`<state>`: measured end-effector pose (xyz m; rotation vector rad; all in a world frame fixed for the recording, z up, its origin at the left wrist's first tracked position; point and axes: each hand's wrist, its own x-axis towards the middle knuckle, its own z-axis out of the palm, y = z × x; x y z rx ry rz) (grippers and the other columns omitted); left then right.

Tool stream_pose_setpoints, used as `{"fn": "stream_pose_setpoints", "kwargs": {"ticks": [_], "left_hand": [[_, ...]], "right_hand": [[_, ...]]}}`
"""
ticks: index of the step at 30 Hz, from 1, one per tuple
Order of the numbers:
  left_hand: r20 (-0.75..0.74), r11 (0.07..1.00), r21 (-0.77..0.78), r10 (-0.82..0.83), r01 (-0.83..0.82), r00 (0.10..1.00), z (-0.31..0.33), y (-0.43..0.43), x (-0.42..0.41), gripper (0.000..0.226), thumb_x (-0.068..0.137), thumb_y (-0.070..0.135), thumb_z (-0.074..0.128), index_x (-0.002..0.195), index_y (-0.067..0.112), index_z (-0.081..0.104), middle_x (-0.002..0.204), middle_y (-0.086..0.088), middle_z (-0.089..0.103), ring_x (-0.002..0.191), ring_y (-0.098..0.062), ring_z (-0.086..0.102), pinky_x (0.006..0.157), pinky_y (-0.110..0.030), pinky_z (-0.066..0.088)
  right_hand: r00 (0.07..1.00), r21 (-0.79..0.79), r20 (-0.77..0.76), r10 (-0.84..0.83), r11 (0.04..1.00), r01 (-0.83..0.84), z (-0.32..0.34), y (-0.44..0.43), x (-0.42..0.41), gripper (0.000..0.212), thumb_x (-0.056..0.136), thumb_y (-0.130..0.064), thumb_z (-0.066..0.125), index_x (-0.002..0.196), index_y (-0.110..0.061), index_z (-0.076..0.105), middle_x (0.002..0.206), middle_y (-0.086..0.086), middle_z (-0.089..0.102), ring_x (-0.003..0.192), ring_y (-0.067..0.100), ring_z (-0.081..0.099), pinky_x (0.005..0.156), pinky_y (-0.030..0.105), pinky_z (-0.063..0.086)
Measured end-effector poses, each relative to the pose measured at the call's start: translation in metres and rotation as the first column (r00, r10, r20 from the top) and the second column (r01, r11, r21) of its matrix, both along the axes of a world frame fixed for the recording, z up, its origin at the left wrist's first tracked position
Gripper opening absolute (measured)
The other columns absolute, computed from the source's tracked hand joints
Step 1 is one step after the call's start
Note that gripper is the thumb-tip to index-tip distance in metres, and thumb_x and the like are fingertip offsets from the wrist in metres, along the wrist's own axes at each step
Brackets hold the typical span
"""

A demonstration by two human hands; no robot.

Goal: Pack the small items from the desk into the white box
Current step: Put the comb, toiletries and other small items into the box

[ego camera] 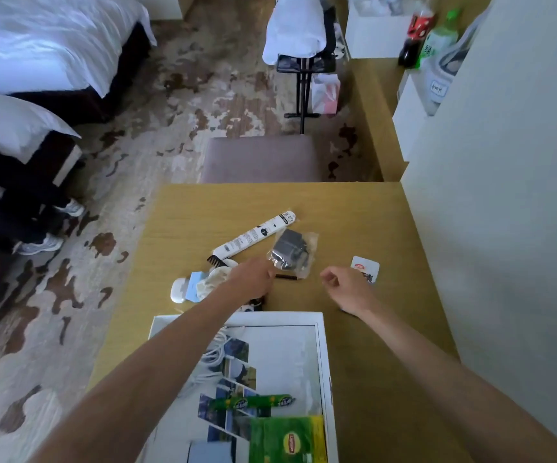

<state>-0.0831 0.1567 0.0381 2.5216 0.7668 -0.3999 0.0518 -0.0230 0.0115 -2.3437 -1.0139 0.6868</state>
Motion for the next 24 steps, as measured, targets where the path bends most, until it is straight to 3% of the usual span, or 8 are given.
{"fn": "stream_pose_setpoints", "kwargs": {"ticks": [4,7,9,14,17,20,24], "left_hand": [[-0.097,0.999,0.004,-0.039,0.039,0.995,-0.02,0.014,0.01,0.025,0.085,0.006,0.049,0.104,0.013,0.064,0.117,-0.006,0.062,0.109,-0.026,0.057,0.09,-0.043,0.049],[-0.212,0.991,0.003,-0.13,0.133,0.969,-0.031,0.028,0.009,0.02,0.085,0.022,0.058,0.104,0.023,0.065,0.114,0.0,0.063,0.107,-0.021,0.059,0.084,-0.034,0.049],[-0.306,0.974,0.046,-0.198,0.222,0.931,-0.035,0.035,0.008,0.023,0.084,0.03,0.059,0.105,0.024,0.064,0.11,0.003,0.066,0.103,-0.02,0.061,0.082,-0.034,0.051],[-0.256,0.964,0.036,-0.245,0.263,0.935,-0.035,0.043,0.0,0.02,0.085,0.024,0.058,0.101,0.017,0.066,0.102,-0.002,0.07,0.094,-0.024,0.065,0.08,-0.038,0.053],[-0.314,0.954,0.045,-0.267,0.295,0.911,-0.037,0.045,-0.009,0.018,0.085,0.024,0.059,0.093,0.011,0.069,0.098,-0.006,0.071,0.095,-0.025,0.064,0.068,-0.029,0.047],[-0.439,0.961,0.039,-0.232,0.276,0.868,-0.041,0.046,-0.022,0.026,0.083,0.033,0.066,0.104,0.017,0.068,0.108,-0.005,0.067,0.105,-0.022,0.059,0.073,-0.028,0.044],[-0.499,0.959,0.0,-0.246,0.285,0.831,-0.045,0.05,-0.031,0.038,0.082,0.033,0.068,0.118,0.022,0.061,0.12,0.0,0.062,0.114,-0.019,0.055,0.08,-0.026,0.04]], "right_hand": [[0.985,-0.023,-0.055,0.165,0.986,-0.167,-0.028,0.02,0.009,0.025,0.092,-0.015,0.06,0.117,-0.019,0.065,0.117,0.0,0.066,0.096,0.013,0.062,0.08,0.026,0.049],[0.946,-0.01,-0.086,0.313,0.949,-0.315,-0.039,0.044,0.017,0.029,0.091,-0.015,0.063,0.12,-0.019,0.061,0.124,0.002,0.06,0.105,0.014,0.058,0.08,0.023,0.042],[0.911,-0.002,-0.071,0.407,0.913,-0.408,-0.044,0.06,0.018,0.027,0.091,-0.016,0.063,0.118,-0.017,0.062,0.122,0.003,0.06,0.1,0.015,0.058,0.08,0.025,0.045],[0.777,-0.049,-0.023,0.629,0.776,-0.629,-0.05,0.084,0.004,0.022,0.087,-0.019,0.064,0.108,-0.021,0.065,0.113,0.002,0.064,0.093,0.015,0.062,0.081,0.032,0.054],[0.681,-0.114,-0.017,0.732,0.675,-0.729,-0.052,0.09,-0.002,0.025,0.086,-0.03,0.061,0.11,-0.026,0.063,0.118,-0.002,0.062,0.101,0.017,0.059,0.085,0.036,0.052],[0.653,-0.146,0.034,0.757,0.65,-0.746,-0.055,0.092,-0.01,0.028,0.085,-0.046,0.061,0.098,-0.022,0.061,0.103,-0.001,0.063,0.088,0.016,0.058,0.075,0.034,0.053],[0.577,-0.273,0.11,0.81,0.582,-0.766,-0.058,0.091,-0.017,0.022,0.087,-0.039,0.059,0.078,-0.018,0.058,0.08,0.001,0.061,0.071,0.019,0.059,0.06,0.032,0.051]]}}
